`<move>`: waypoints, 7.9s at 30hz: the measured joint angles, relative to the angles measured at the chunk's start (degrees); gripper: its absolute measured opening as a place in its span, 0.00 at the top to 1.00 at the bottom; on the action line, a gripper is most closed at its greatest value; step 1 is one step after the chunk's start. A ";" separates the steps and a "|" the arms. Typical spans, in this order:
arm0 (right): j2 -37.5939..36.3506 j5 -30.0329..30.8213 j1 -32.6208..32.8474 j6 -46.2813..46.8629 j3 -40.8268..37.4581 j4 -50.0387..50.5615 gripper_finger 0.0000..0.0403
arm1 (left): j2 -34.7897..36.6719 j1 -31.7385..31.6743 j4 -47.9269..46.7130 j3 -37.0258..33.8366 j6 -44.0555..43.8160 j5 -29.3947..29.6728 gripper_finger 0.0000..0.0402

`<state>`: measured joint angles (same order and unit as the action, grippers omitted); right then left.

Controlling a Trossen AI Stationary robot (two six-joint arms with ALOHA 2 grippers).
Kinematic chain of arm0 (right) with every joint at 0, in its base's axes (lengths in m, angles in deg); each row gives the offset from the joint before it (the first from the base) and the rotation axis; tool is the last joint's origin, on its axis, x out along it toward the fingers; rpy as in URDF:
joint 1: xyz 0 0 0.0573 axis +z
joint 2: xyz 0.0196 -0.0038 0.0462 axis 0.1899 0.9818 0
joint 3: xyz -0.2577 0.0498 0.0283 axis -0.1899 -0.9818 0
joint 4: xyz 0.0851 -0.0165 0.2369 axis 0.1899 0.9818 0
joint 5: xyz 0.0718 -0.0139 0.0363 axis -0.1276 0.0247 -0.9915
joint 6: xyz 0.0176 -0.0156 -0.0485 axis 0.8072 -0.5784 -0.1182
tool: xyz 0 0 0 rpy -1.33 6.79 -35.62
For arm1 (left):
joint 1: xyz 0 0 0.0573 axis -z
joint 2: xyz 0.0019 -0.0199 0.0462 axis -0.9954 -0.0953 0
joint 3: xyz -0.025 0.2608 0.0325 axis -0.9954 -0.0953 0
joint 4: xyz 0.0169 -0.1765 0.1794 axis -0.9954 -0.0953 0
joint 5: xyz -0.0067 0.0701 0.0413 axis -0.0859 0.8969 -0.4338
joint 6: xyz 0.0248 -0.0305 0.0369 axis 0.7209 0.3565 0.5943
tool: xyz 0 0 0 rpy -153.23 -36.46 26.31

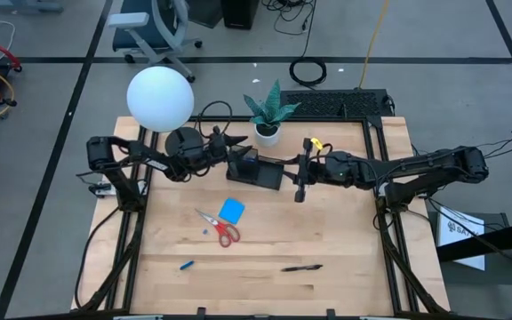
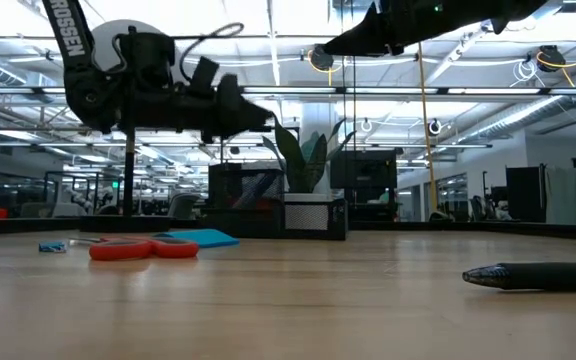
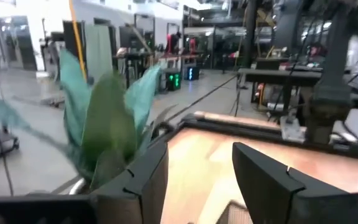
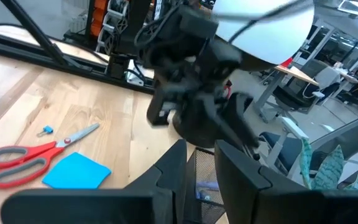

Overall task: Pick and place office supplies into organizer
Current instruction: Put the black pen into the desk organizer

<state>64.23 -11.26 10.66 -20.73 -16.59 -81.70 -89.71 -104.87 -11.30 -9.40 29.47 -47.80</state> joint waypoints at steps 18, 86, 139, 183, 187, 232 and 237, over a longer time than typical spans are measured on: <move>0.00 -10.76 0.72 6.06 0.00 3.75 0.82 | 17.33 6.29 -16.36 0.02 4.00 5.61 0.53; 32.16 -16.68 31.17 49.52 29.50 67.22 0.82 | 18.91 6.60 -22.60 0.02 4.86 7.21 0.53; 45.07 -13.49 33.12 43.36 43.39 67.90 0.82 | 18.91 6.60 -25.07 0.02 4.99 7.19 0.53; 41.18 -17.00 32.52 63.68 38.21 66.47 0.82 | 18.91 6.60 -25.09 0.02 4.64 7.21 0.53; 41.18 -17.89 33.51 66.61 38.21 62.99 0.82 | 18.91 6.60 -25.11 0.02 4.52 7.21 0.53; 40.60 -23.45 31.47 59.21 23.03 55.15 0.97 | 18.91 6.60 -25.15 0.02 3.81 7.19 0.53; 37.06 -23.36 29.97 56.19 22.91 55.42 0.97 | 18.91 6.63 -25.34 0.04 3.83 7.19 0.53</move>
<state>101.29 -34.62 40.64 35.46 6.32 -26.28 -70.80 -98.25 -36.65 -9.36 33.31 -40.61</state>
